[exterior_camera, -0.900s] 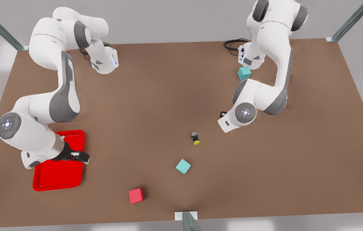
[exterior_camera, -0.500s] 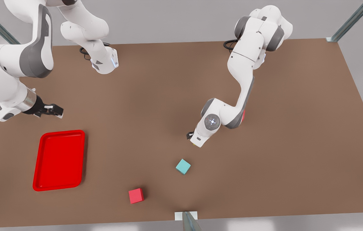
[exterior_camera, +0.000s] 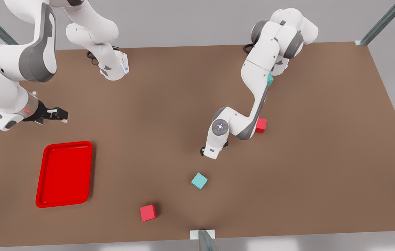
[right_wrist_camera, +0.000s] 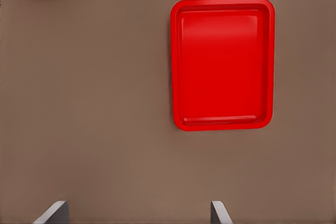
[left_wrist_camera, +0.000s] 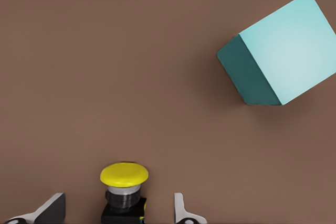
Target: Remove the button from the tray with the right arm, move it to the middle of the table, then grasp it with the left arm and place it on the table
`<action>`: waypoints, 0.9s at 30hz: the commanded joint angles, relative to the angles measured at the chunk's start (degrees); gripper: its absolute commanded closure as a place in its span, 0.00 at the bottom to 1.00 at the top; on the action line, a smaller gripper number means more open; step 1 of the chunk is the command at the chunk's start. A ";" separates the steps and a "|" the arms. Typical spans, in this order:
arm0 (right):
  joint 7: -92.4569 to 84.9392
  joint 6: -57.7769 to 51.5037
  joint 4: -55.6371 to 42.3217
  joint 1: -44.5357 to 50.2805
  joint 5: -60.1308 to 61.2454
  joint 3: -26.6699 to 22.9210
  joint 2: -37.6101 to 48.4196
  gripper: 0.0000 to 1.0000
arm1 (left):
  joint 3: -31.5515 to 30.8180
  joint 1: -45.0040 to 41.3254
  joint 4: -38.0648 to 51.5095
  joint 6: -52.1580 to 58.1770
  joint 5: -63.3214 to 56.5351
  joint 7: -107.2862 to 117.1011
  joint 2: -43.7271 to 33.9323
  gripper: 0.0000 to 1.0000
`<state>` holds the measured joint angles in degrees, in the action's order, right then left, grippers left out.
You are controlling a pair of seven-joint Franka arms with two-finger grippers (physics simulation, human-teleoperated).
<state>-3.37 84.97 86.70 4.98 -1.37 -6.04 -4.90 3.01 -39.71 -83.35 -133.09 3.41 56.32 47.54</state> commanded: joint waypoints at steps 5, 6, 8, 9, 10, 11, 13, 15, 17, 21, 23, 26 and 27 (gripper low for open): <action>-4.37 -1.30 -0.30 1.88 -0.65 0.15 -0.81 0.00 | -0.11 -1.42 -0.06 -2.35 0.98 8.12 0.18 0.00; -4.36 -1.21 -0.39 1.79 -0.74 0.15 -0.81 0.00 | -0.11 -1.42 -0.32 -2.35 0.98 5.03 0.18 0.00; -4.28 -1.21 -0.48 1.88 -0.74 0.15 -0.81 0.00 | -0.11 -1.07 -0.32 -2.35 0.98 5.03 0.54 0.00; -4.36 -1.21 -0.39 1.79 -0.65 0.15 -0.81 0.00 | -0.11 -0.98 -0.32 -2.88 0.98 4.94 1.06 0.00; -4.36 -1.30 -0.30 1.79 -0.65 0.15 -0.98 0.00 | -0.11 -1.07 -0.32 -3.32 0.98 4.94 1.59 0.00; -4.36 -1.39 -0.21 1.88 -0.65 0.15 -0.98 0.00 | -0.11 -0.89 -0.32 -3.67 0.98 4.94 1.68 0.00; -4.45 -1.57 -0.13 1.88 -0.65 0.15 -1.16 0.00 | -0.11 -0.54 -0.23 -4.11 0.90 2.30 1.85 0.00; -4.36 -1.57 -0.22 1.79 -0.65 0.15 -1.16 0.00 | -0.11 -0.45 -0.23 -4.11 0.90 2.22 1.85 0.00; -4.45 -1.57 -0.22 1.79 -0.65 0.15 -1.16 0.00 | -0.11 -0.45 -0.14 -4.11 0.90 1.95 1.85 0.00; -4.45 -1.57 -0.30 1.79 -0.65 0.15 -1.16 0.00 | -0.11 -0.45 -0.14 -4.11 0.98 2.04 1.85 0.28; -4.54 -1.57 -0.22 1.61 -0.65 0.15 -1.16 0.00 | -0.11 -0.36 -0.14 -4.11 0.99 1.95 1.85 0.32; -4.72 -1.57 -0.13 1.53 -0.65 0.15 -1.16 0.00 | -0.11 0.08 -0.15 -4.11 0.98 1.78 2.03 0.32; -4.89 -1.65 -0.13 1.35 -0.65 0.15 -1.16 0.00 | -0.11 0.08 -0.14 -4.11 0.98 1.60 2.21 0.33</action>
<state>-6.90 83.45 86.59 6.44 -2.05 -5.85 -6.12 2.90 -39.67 -83.54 -137.13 4.46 58.77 49.72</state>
